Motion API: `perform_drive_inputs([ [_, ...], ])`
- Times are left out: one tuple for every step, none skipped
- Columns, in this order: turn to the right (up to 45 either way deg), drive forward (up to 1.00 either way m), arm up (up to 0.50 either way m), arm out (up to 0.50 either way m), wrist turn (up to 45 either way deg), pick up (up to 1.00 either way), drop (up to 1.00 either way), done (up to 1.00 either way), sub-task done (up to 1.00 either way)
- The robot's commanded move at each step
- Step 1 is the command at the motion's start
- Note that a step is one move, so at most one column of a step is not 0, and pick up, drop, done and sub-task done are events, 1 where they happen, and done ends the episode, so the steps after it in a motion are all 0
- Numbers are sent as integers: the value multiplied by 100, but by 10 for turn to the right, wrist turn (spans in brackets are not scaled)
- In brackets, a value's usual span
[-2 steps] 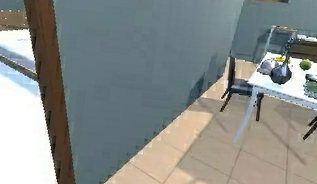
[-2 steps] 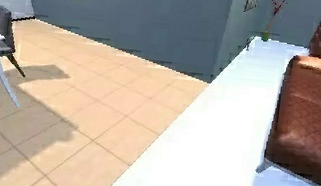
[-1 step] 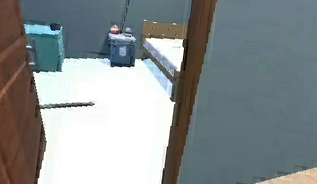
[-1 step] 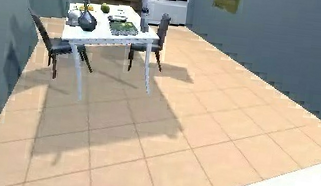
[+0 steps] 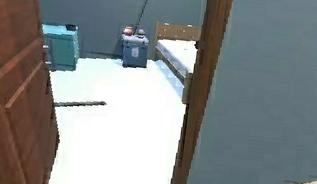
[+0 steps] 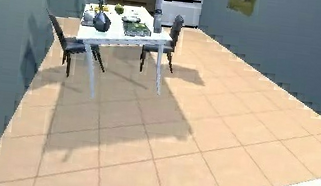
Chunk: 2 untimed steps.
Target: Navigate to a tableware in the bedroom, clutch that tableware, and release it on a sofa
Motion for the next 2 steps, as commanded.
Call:
perform_drive_inputs([
  [0,90,0,0,0,0,0,0,0],
  [-60,0,0,0,0,0,0,0,0],
])
